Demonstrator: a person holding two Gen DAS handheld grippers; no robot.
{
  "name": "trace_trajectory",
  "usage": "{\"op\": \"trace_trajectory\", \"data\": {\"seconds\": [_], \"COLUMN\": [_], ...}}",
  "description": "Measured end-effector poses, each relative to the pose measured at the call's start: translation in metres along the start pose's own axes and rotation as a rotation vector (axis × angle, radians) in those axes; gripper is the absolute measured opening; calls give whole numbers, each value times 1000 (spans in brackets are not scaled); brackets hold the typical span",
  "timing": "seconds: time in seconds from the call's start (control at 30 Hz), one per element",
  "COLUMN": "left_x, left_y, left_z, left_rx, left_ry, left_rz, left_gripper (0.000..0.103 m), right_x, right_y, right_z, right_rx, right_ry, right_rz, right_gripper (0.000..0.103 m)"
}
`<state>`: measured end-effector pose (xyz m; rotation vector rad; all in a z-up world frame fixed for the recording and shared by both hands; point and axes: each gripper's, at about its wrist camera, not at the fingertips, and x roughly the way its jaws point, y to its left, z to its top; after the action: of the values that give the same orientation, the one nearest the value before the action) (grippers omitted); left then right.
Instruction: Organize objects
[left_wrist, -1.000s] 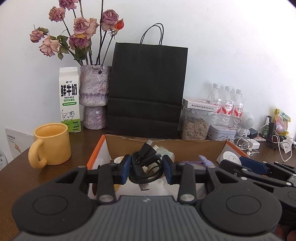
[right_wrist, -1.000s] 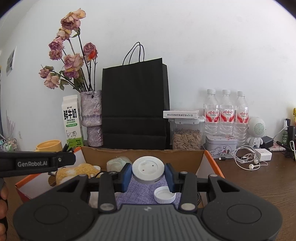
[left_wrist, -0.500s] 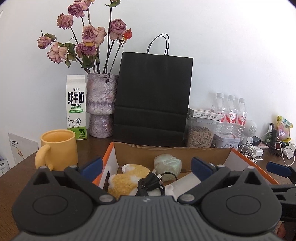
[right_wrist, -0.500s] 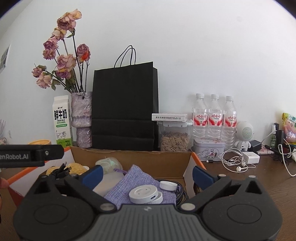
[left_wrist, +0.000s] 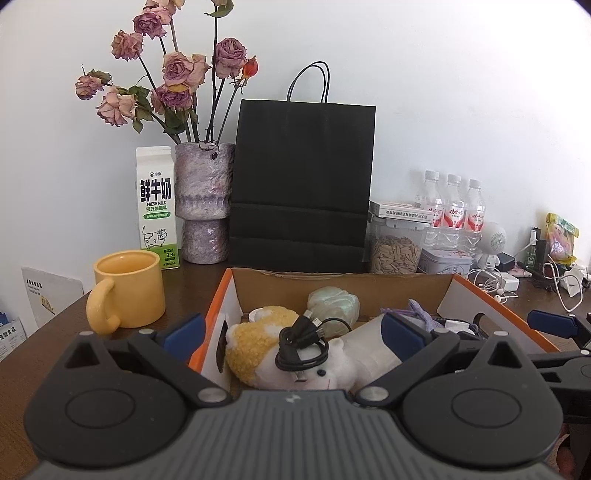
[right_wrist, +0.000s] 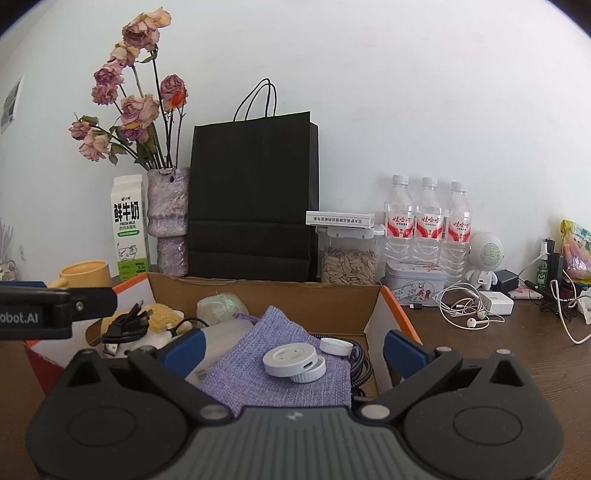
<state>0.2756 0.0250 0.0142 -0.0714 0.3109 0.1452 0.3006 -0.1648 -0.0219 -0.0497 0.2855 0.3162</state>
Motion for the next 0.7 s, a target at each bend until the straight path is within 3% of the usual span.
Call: {"op": "trace_trajectory", "data": {"seconds": [0.27,0.7], "left_x": [-46,-108], "left_y": [10,18], "left_z": [-12,-35], "left_rx": [-13,21], "left_ry": [36,167], "left_rz": [11,13], "left_gripper": [103,103], "right_x": [-45,-119], "right_y": [1,11], "right_z": [-9,-23], "right_rx": [49,72], "right_ry": [50,139], "right_rz": [55,51], "right_gripper": [103,103]}}
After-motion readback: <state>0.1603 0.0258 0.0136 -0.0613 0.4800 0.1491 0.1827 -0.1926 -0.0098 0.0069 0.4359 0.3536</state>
